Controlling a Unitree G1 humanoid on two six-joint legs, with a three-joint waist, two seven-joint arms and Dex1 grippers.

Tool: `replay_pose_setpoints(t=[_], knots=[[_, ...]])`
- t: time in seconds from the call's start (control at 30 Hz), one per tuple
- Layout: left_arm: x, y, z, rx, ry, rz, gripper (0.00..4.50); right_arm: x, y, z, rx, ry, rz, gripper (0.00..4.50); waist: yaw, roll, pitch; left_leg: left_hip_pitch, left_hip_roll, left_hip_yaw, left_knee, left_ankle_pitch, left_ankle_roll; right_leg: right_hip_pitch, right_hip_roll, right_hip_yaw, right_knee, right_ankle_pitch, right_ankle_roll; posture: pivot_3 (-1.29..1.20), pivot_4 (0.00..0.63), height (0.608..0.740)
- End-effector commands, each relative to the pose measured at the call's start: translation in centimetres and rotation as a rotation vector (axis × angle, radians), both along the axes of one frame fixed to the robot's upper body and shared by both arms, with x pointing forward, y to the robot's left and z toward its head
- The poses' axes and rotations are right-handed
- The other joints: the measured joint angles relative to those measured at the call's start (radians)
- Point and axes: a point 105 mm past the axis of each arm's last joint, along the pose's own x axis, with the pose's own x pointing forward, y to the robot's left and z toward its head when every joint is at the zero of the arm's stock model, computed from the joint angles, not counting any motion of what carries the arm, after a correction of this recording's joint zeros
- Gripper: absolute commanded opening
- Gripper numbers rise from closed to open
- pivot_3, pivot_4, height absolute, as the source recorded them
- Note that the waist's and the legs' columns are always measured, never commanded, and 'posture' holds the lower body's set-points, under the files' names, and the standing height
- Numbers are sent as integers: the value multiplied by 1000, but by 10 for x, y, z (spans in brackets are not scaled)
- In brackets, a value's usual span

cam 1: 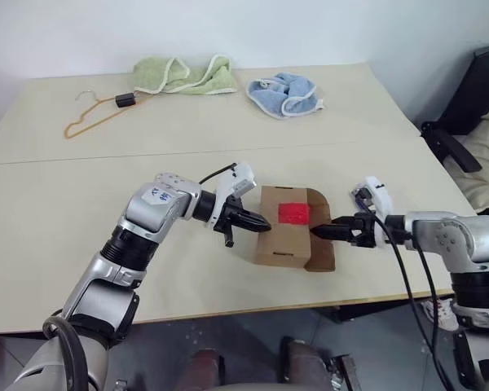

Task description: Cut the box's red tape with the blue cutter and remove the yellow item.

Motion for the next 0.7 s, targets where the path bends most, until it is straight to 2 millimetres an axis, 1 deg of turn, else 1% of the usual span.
replay_pose_setpoints(t=[0.03, 0.07, 0.13, 0.3, 0.43, 0.57, 0.63, 0.7], knots=[[-4, 0, -14, 41, 43, 0, 0, -4, 17, -5, 77, 41, 54, 4107, -1, 0, 0, 0, 0, 0, 0, 0, 0, 0, 0, 0, 0, 0, 0, 0, 150, 740], [-4, 0, -14, 41, 42, 0, 0, -3, 17, -5, 83, 44, 49, 3861, -2, 0, 0, 0, 0, 0, 0, 0, 0, 0, 0, 0, 0, 0, 0, 0, 150, 740], [-3, 0, -13, 41, 39, 1, 0, -2, 17, -6, 87, 45, 41, 3216, -2, 0, 0, 0, 0, 0, 0, 0, 0, 0, 0, 0, 0, 0, 0, 0, 150, 740], [-2, 0, -12, 41, 34, 3, 0, -5, 15, -7, 97, 43, 39, 1383, -1, 0, 0, 0, 0, 0, 0, 0, 0, 0, 0, 0, 0, 0, 0, 0, 150, 740], [0, -1, -11, 39, 29, 7, 0, -7, 8, -2, 84, 27, 17, 22, 0, 0, 0, -1, 0, 0, 0, 0, 0, -1, 0, 0, 0, 0, 0, 0, 150, 740], [4, -2, -10, 31, 17, 15, 0, -7, -2, 7, 45, 7, -34, 22, 8, 1, 1, -1, 0, 0, 0, 0, 0, -1, 0, 0, -1, 0, 0, 0, 150, 740], [5, -3, -10, 27, 14, 17, 0, -8, -4, 12, 37, -3, -46, 22, 14, 1, 1, -1, 0, 0, 0, 0, 0, -1, 0, 0, -1, 0, 0, 0, 150, 740], [5, -4, -10, 22, 11, 17, 0, -11, -8, 15, -34, -17, -65, 22, 22, 2, 1, -1, 0, 0, 0, 0, 0, -1, 0, 0, -1, 0, 0, 0, 150, 740]])
